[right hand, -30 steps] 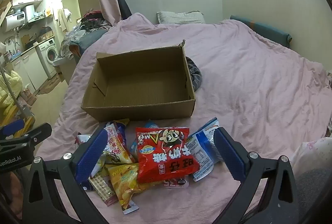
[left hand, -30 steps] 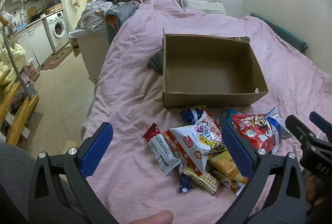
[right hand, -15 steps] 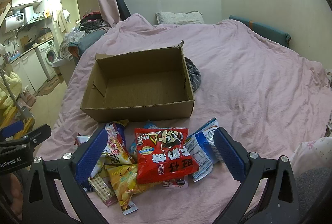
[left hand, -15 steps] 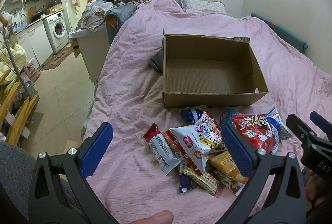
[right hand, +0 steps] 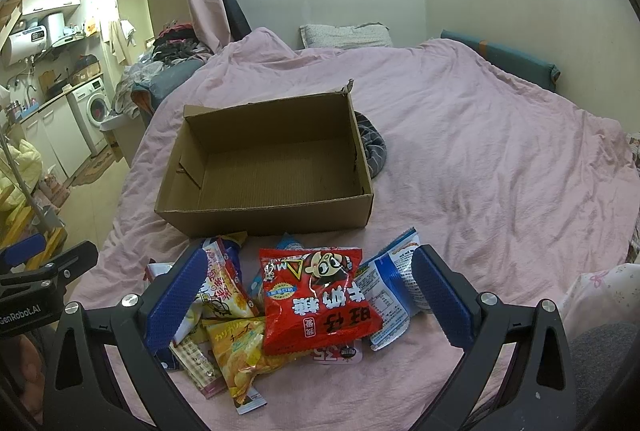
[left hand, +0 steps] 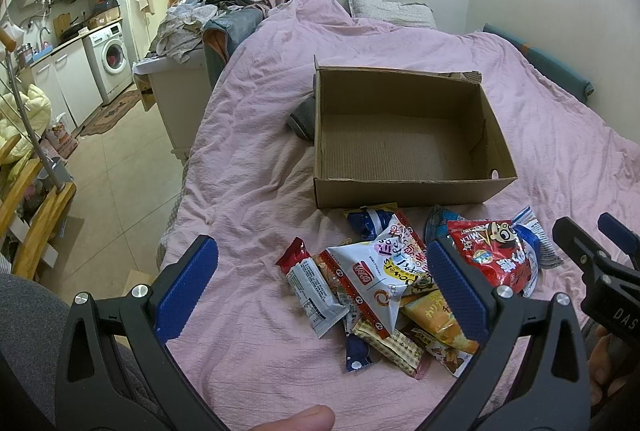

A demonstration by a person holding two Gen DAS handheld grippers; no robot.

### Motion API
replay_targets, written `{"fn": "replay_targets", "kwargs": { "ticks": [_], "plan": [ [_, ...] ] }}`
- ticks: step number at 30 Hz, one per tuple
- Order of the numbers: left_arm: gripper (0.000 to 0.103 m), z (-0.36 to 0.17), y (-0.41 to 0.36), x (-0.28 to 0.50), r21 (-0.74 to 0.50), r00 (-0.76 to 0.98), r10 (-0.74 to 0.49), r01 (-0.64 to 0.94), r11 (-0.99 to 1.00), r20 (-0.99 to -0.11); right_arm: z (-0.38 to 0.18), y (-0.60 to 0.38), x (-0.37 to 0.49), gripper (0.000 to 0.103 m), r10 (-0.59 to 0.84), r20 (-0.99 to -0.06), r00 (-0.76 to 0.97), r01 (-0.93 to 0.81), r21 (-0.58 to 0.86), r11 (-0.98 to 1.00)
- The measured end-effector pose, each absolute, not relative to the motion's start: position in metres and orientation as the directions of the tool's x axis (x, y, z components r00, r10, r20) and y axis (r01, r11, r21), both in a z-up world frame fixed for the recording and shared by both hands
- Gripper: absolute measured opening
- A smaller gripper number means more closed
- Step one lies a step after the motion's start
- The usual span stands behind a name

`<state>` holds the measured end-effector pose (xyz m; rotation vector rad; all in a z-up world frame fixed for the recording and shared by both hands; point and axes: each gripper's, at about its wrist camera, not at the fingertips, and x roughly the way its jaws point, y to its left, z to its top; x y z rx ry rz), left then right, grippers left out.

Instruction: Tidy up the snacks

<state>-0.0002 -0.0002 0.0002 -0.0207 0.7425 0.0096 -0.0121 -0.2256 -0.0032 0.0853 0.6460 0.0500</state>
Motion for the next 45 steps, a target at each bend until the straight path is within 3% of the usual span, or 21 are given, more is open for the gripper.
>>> {"fn": "replay_targets", "kwargs": {
  "ticks": [45],
  "plan": [
    [0.103, 0.0002, 0.0047, -0.0024, -0.012, 0.738, 0.003, -0.015, 1.0, -0.675, -0.0017, -0.2266, -0.0116, 0.103, 0.072, -0.594, 0.801, -0.019, 0.095, 0.995]
  ]
}}
